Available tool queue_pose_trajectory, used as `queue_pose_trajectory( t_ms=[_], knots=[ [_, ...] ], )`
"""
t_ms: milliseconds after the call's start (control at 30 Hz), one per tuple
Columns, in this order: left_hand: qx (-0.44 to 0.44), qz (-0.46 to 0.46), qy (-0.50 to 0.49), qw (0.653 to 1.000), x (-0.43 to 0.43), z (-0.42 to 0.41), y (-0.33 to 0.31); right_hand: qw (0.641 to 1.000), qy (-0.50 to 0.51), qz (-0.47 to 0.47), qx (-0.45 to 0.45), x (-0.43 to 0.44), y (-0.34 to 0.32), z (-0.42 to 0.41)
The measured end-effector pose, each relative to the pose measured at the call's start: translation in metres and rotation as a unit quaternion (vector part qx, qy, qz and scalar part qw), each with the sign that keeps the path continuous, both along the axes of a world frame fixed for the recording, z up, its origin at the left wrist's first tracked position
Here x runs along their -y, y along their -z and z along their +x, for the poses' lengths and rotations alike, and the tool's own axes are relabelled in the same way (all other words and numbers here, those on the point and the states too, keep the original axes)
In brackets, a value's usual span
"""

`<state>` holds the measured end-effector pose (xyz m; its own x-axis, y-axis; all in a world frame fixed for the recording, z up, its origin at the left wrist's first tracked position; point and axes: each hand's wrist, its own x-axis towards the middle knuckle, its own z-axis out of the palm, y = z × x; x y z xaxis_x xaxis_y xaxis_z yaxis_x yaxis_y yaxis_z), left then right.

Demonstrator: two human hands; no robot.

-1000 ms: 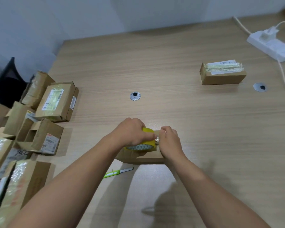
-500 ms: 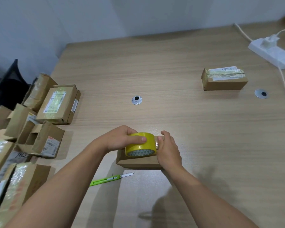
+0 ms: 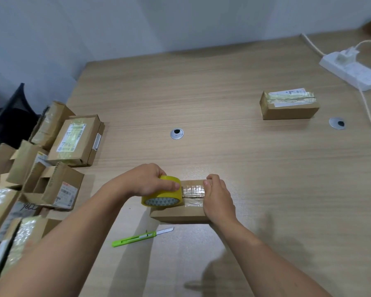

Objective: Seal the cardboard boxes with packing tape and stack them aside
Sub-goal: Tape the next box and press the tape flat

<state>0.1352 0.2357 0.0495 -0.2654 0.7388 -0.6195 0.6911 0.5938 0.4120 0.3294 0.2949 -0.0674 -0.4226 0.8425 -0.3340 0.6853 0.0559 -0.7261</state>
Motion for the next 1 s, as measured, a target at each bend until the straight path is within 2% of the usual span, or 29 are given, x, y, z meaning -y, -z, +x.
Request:
queue_pose_trajectory(
  t_ms=[100,233,300,400,467,700,1000],
  knots=[
    [-0.031,0.004,0.008,0.999,-0.002,0.005,0.001,1.0,0.005,-0.003,-0.003,0.0,0.002,-0.001],
    [-0.025,0.038,0.003,0.999,0.012,0.004,0.002,1.0,0.014,-0.011,-0.009,0.0,0.004,-0.001],
    [0.019,0.061,-0.007,0.998,0.018,0.002,0.003,1.0,0.016,-0.015,-0.014,0.0,0.004,-0.001],
    [0.139,0.115,-0.048,0.983,0.029,-0.005,0.006,1.0,0.019,-0.016,-0.016,-0.001,0.005,-0.001],
    [0.164,0.132,-0.069,0.975,0.04,-0.009,0.011,1.0,0.017,-0.014,-0.01,-0.001,0.005,-0.002],
    [0.132,0.132,-0.095,0.978,0.039,-0.012,0.022,1.0,0.006,-0.011,-0.01,-0.002,0.003,-0.001],
    [-0.039,0.033,-0.011,0.999,0.041,-0.039,0.011,1.0,-0.002,-0.007,-0.021,-0.001,0.002,-0.002]
  ],
)
